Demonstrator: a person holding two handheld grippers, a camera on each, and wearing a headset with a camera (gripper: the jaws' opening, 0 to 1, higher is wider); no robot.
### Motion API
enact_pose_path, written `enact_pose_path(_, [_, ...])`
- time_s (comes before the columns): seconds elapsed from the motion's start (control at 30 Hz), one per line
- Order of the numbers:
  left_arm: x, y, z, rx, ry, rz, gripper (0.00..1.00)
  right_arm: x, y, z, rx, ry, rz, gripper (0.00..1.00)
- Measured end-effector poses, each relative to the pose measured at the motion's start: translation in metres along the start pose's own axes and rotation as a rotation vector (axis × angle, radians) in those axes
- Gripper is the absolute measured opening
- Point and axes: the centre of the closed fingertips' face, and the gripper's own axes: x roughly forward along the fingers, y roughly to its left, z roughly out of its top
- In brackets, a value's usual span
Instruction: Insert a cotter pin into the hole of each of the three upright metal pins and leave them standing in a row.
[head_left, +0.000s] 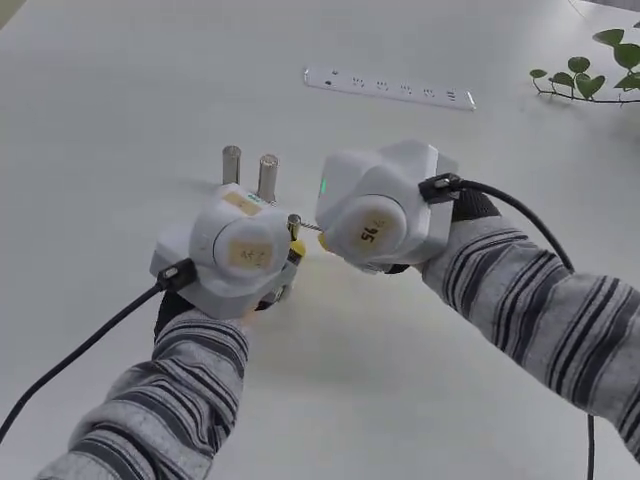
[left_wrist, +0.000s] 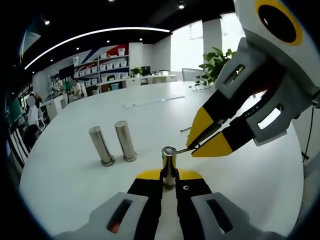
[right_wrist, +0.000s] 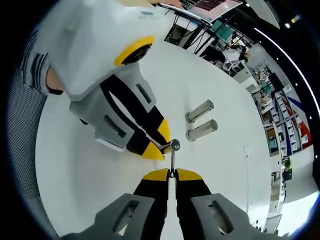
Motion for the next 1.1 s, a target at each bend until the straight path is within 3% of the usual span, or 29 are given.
enact_pose_path(0.7, [0.001, -0.003, -0.003, -0.002, -0.009, 0.001, 0.05, 0.0, 0.004, 0.017, 0.002, -0.057, -0.004, 0.0])
enact_pose_path(1.0, [0.001, -0.003, -0.004, -0.001, -0.006, 0.0, 0.05, -0.002, 0.003, 0.02, 0.067, -0.11, -0.001, 0.0])
enact_pose_path(1.1, [0.001, -0.003, -0.004, -0.001, -0.005, 0.0, 0.05, -0.005, 0.001, 0.019, 0.088, -0.123, -0.01, 0.08])
